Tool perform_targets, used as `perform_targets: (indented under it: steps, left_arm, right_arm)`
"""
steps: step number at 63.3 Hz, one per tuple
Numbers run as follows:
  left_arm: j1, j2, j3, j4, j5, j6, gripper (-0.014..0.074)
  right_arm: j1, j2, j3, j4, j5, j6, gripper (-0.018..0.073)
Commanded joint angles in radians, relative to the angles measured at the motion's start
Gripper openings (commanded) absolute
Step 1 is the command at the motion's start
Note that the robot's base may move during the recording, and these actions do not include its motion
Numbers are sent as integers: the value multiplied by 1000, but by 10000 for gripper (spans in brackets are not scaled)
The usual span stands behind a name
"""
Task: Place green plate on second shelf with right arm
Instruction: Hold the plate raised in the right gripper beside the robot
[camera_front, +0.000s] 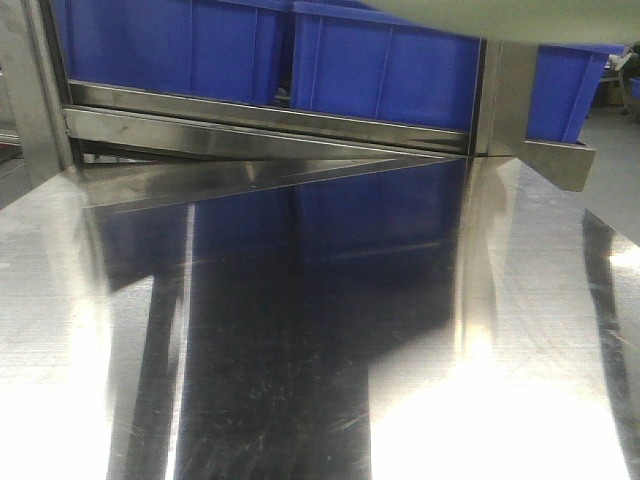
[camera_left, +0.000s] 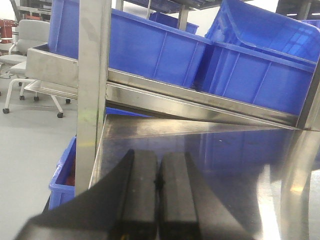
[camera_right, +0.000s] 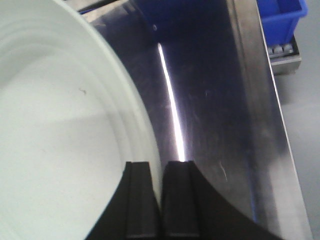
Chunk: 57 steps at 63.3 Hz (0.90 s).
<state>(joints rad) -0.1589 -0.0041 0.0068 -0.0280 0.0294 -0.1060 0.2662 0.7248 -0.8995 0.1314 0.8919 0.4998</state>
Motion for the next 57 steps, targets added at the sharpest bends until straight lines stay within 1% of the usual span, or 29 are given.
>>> perform_targets:
  steps: [1, 8, 12, 19, 27, 39, 57]
  left_arm:
    - [-5, -18, 41, -8, -87, -3, 130]
    - [-5, -18, 41, -8, -87, -3, 130]
    - [-5, -18, 41, -8, -87, -3, 130]
    - [-5, -18, 41, -8, -87, -3, 130]
    - [-5, -18, 41, -8, -87, -3, 130]
    - [-5, -18, 41, -8, -87, -3, 130]
    - [-5, -18, 41, -8, -87, -3, 130]
  right_arm:
    - [-7, -45, 26, -1, -79, 43, 52]
    - [-7, -104, 107, -35, -47, 65, 53]
    - [-7, -146, 166, -51, -53, 83, 53]
    - [-7, -262, 267, -88, -125, 119, 53]
    - [-7, -369, 353, -96, -201, 135, 53]
    - [-7, -410, 414, -113, -243, 135, 53]
    - [-7, -410, 423, -117, -241, 135, 53]
